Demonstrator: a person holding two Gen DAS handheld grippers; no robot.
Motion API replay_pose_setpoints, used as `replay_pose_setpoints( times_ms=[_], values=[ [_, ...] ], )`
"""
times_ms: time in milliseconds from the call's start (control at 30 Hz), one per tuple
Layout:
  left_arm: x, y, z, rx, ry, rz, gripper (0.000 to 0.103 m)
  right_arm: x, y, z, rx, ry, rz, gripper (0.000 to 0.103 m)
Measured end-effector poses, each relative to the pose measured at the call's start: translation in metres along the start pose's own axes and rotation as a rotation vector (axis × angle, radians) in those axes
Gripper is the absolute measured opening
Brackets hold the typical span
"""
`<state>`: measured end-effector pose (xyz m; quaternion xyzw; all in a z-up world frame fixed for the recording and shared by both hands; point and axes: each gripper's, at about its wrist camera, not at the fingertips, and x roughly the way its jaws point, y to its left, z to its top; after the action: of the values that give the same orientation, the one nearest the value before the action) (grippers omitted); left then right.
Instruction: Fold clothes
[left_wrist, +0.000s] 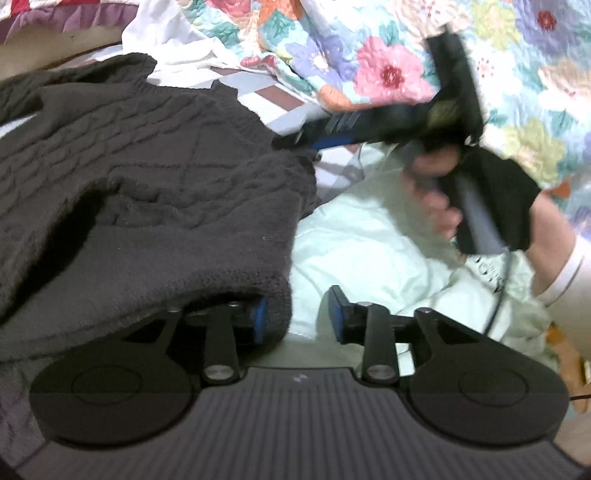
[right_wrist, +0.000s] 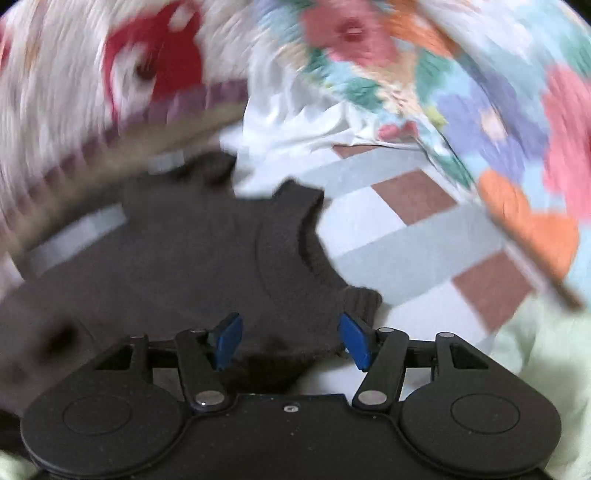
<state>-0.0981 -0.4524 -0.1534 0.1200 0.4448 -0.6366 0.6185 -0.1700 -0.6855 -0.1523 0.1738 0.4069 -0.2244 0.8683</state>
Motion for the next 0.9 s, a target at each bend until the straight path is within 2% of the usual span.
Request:
replay_pose_setpoints(
  times_ms=[133,300,400,500,567,667,733,833,900],
  values=[
    [0.0,0.001,-0.002,0.013,0.024,-0.027,0.036,-0.001,0.002,-0.022,-0.152,-0.01,-0.1,0.064],
    [-0.019,0.019,0.006,-0.04,0.022,-0.073,0.038,-0.009,-0.027,-0.033,-0.127,0.004,-0.023,0.065],
    [-0.047,0.029,0.002,-0.12,-0.039,-0.106,0.044,-0.015,-0.033,-0.035,-0.091,-0.004,-0.005,0.064],
    [-0.082,0.042,-0.011,-0.199,-0.117,-0.096,0.05,-0.03,-0.028,-0.035,-0.046,-0.061,0.002,0.064],
    [-0.108,0.056,-0.025,-0.26,-0.168,-0.02,0.055,-0.044,-0.022,-0.032,0.009,-0.114,0.062,0.064],
    [-0.138,0.084,-0.046,-0.36,-0.206,0.17,0.056,-0.06,-0.004,-0.023,0.046,-0.156,0.2,0.064],
    [-0.154,0.101,-0.062,-0.41,-0.214,0.3,0.056,-0.065,0.018,-0.015,0.004,-0.15,0.271,0.064],
    [-0.17,0.106,-0.078,-0.351,-0.204,0.457,0.056,-0.059,0.067,-0.011,-0.12,-0.077,0.37,0.064],
    [-0.169,0.101,-0.08,-0.279,-0.152,0.517,0.056,-0.053,0.1,-0.01,-0.211,-0.024,0.423,0.065]
  ],
)
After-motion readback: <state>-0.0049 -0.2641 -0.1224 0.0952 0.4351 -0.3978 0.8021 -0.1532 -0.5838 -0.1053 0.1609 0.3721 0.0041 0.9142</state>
